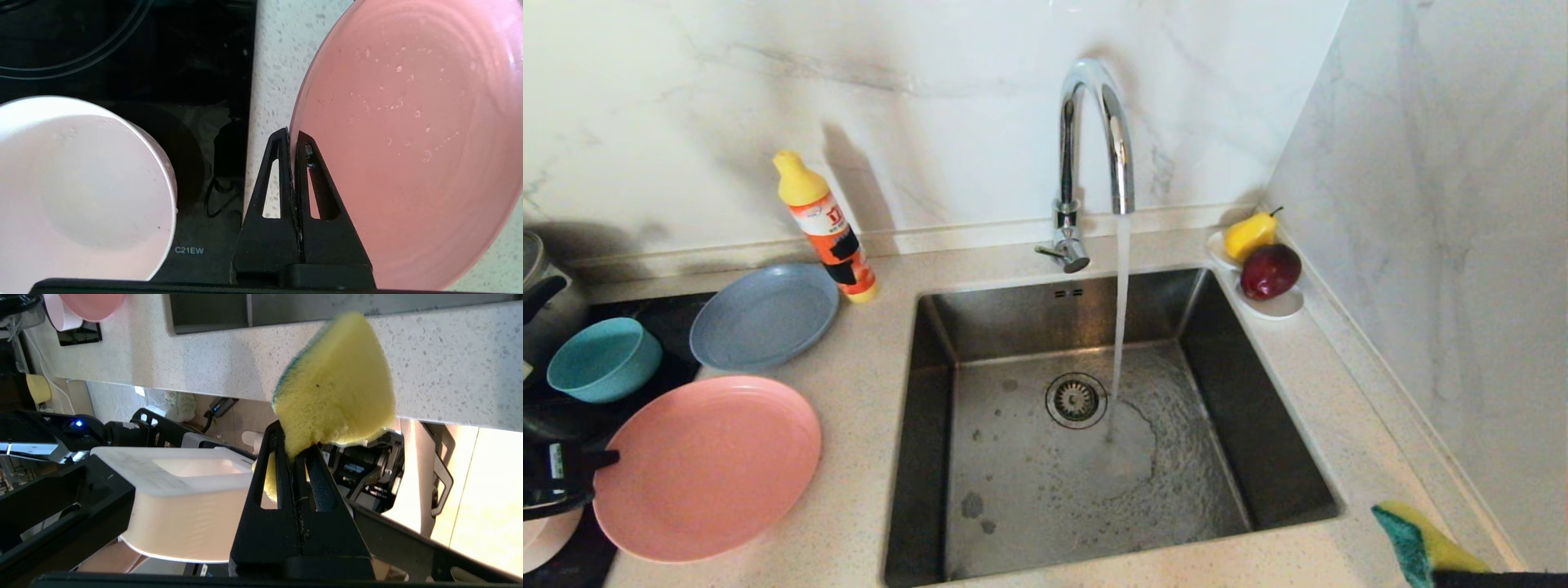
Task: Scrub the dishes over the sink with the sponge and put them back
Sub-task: Place the plate on the table, then put down the sponge
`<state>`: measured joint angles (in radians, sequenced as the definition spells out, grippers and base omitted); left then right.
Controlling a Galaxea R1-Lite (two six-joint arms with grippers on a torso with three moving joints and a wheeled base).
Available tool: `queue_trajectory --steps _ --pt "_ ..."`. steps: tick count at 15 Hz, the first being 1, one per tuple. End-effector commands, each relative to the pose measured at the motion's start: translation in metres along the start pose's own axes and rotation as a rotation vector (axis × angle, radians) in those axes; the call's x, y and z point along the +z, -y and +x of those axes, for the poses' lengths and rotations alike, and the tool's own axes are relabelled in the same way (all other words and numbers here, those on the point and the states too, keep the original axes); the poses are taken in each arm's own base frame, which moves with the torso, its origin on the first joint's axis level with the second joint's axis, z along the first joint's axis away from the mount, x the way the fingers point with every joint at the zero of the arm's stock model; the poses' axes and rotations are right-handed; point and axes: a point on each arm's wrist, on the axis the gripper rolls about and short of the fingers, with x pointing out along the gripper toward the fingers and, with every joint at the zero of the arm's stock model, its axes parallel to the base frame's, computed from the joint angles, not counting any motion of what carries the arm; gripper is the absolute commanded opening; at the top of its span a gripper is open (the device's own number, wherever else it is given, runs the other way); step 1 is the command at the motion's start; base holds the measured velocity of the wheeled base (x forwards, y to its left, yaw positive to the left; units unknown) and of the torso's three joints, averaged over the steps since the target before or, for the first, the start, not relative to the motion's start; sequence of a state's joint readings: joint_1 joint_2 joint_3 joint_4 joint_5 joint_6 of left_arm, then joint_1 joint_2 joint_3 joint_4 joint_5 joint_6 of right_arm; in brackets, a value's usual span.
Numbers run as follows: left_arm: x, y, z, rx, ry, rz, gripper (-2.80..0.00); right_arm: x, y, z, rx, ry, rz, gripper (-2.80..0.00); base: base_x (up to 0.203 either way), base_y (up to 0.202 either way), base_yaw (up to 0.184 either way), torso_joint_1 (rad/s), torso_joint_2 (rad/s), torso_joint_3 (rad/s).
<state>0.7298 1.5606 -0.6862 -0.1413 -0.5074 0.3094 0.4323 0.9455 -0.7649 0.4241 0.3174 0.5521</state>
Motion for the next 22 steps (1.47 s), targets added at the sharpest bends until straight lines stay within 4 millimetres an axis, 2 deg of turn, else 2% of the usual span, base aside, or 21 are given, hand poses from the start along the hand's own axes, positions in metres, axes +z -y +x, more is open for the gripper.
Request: queue_trajectory --steps 1,6,8,10,11,12,14,16,18,19,20,21,22 --pt "-0.002 0.001 -0.001 -0.002 -0.001 0.004 0.00 -0.002 0.002 0.004 -0.003 -0.009 0.006 -2.80 0.000 0.000 0.000 0.000 0.00 0.000" --pt "0.004 0.003 -0.007 0.000 0.034 0.021 0.00 -0.001 0.003 0.005 -0.003 -0.009 0.006 -2.80 0.000 0.000 0.000 0.000 0.00 0.000" --pt "0.022 0.003 -0.009 0.008 0.093 0.047 0.00 -0.001 0.002 0.004 0.000 -0.003 0.004 -2.80 0.000 0.000 0.000 0.000 0.00 0.000" --pt "0.048 0.018 -0.004 0.012 0.138 0.061 0.00 -0.001 0.002 0.004 0.001 -0.002 0.003 -2.80 0.000 0.000 0.000 0.000 0.00 0.000" --pt "0.059 0.026 -0.001 0.055 0.154 0.074 -2.68 -0.001 0.002 0.003 0.003 0.002 0.000 -2.80 0.000 0.000 0.000 0.000 0.00 0.000" --pt "0.072 0.036 0.001 0.081 0.186 0.088 -2.80 -0.001 0.001 0.002 0.003 0.004 -0.001 -2.80 0.000 0.000 0.000 0.000 0.00 0.000" --pt "0.096 0.057 0.004 0.118 0.301 0.112 -2.80 0.000 0.001 0.002 0.002 0.005 -0.005 -2.80 0.000 0.000 0.000 0.000 0.00 0.000" --pt "0.115 0.082 0.018 0.165 0.428 0.143 -2.80 -0.001 0.002 0.003 -0.003 0.000 -0.002 -2.80 0.000 0.000 0.000 0.000 0.00 0.000" --pt "0.132 0.120 0.031 0.196 0.592 0.126 -2.80 -0.001 0.002 0.003 -0.003 0.001 -0.002 -2.80 0.000 0.000 0.000 0.000 0.00 0.000" --pt "0.135 0.140 0.031 0.172 0.658 0.099 -2.80 -0.001 0.002 0.004 -0.003 -0.001 -0.001 -2.80 0.000 0.000 0.000 0.000 0.00 0.000" --pt "0.136 0.162 0.026 0.131 0.703 0.071 -2.80 -0.001 0.002 0.003 -0.003 0.001 -0.002 -2.80 0.000 0.000 0.000 0.000 0.00 0.000" --pt "0.135 0.177 0.010 0.096 0.742 0.047 -2.80 -0.001 0.002 0.004 -0.003 -0.001 -0.001 -2.80 0.000 0.000 0.000 0.000 0.00 0.000" --pt "0.133 0.186 -0.014 0.062 0.783 0.032 -2.80 -0.001 0.002 0.004 -0.005 0.000 -0.001 -2.80 0.000 0.000 0.000 0.000 0.00 0.000"
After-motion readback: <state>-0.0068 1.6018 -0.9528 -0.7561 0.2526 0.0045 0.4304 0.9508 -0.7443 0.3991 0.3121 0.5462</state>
